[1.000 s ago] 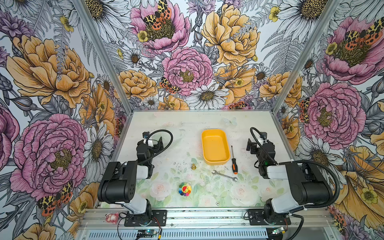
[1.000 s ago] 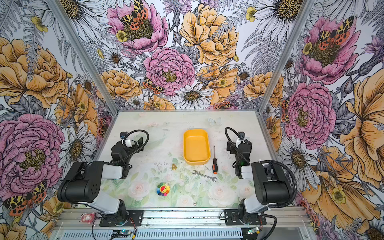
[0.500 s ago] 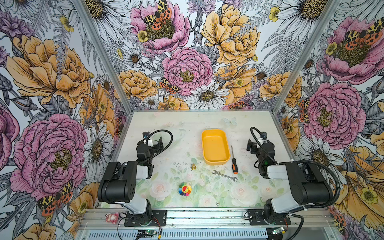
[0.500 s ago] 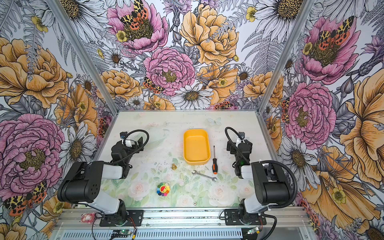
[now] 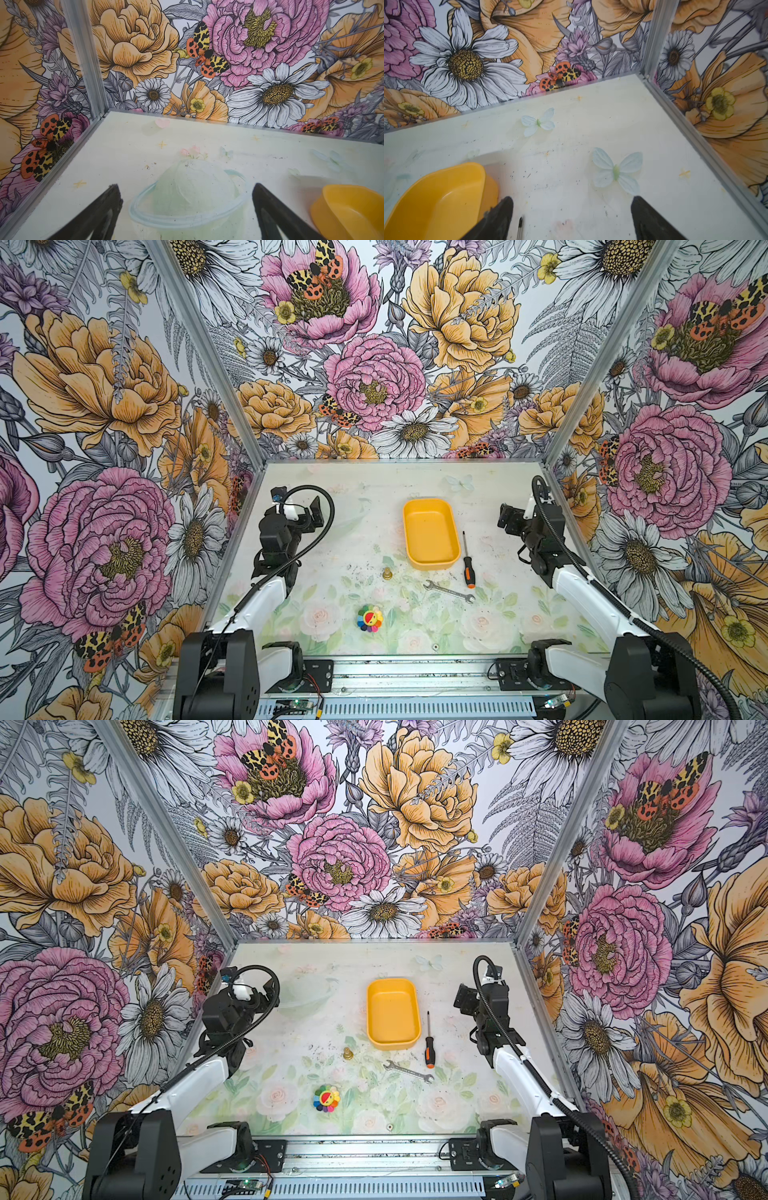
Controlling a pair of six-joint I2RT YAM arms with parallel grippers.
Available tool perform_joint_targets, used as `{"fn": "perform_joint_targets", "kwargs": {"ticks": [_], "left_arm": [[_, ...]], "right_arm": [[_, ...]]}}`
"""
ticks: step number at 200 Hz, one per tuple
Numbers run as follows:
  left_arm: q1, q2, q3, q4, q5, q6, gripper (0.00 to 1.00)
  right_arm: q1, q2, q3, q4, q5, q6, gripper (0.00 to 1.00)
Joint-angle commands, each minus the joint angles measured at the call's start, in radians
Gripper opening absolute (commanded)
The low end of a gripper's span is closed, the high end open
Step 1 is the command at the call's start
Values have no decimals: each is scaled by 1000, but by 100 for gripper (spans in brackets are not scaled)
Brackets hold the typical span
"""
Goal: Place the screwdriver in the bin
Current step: 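Raise the right arm from rest toward the screwdriver beside the yellow bin, then lower the right gripper over the screwdriver handle and close on it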
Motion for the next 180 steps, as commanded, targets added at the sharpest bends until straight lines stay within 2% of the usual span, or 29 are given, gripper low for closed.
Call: {"fn": "perform_joint_targets", "kwargs": {"ticks": [1,21,46,80,121,139,180], "left_arm": [[-61,-52,-16,-227,41,-113,99],[-124,-94,-22,-311,1,-159,99],[-161,-101,-19,-379,23,-247,99],[-203,-87,-7,-421,17,-276,99],[-207,-43,14,-462,7,-268,99],[-207,-22,18,-464,19,-270,99],[-209,-16,25,-471,27,-273,99]], "right_arm": [[50,-53,-39,-256,-44,108,89],[80,-88,-55,-353,-38,167,87],[113,-96,-56,-467,-34,233,84],[169,-78,-77,-510,-82,306,79],[305,-29,-77,-507,-27,319,78],[371,-5,-65,-507,31,322,77],[400,49,-26,-505,62,298,74]]}}
